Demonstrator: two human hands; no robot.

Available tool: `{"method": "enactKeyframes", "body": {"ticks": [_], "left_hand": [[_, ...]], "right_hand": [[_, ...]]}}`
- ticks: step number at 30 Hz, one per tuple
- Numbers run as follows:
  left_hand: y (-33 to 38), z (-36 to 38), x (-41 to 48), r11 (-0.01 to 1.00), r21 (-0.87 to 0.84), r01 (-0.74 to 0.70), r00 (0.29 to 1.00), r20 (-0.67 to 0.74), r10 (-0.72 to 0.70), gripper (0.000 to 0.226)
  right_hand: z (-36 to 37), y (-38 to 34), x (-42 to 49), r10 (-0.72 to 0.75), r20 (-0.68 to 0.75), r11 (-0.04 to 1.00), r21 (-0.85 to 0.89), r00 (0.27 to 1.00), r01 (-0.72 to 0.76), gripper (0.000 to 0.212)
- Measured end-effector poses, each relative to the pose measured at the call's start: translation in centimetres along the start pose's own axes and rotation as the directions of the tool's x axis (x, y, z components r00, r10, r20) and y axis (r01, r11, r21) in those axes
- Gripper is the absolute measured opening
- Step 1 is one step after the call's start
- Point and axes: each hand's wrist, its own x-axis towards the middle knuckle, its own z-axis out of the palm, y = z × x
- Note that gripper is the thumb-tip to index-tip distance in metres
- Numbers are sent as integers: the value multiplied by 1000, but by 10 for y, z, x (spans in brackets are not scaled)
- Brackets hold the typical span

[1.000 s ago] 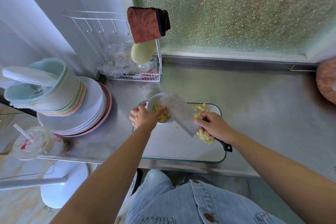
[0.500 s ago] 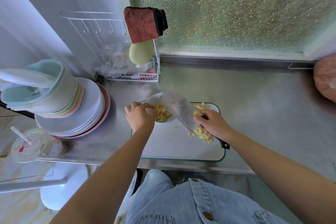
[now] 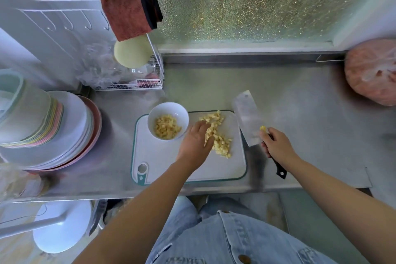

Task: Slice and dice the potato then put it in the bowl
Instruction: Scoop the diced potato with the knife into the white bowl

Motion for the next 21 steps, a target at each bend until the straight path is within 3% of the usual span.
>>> {"method": "enactKeyframes", "body": {"ticks": [6, 9, 21], "left_hand": [[-7, 18, 2, 976, 154, 155, 978, 114, -174, 64], [-12, 21, -1, 964, 155, 218, 967, 97, -234, 65], [-25, 28, -6, 952, 133, 276, 956, 67, -286, 64]], "right_hand": [[-6, 9, 37, -43, 56, 982, -181, 997, 53, 39], [-6, 5, 59, -49, 88, 971, -227, 995, 68, 40], [-1, -3, 91, -69, 271, 937, -312, 960, 156, 42]]}}
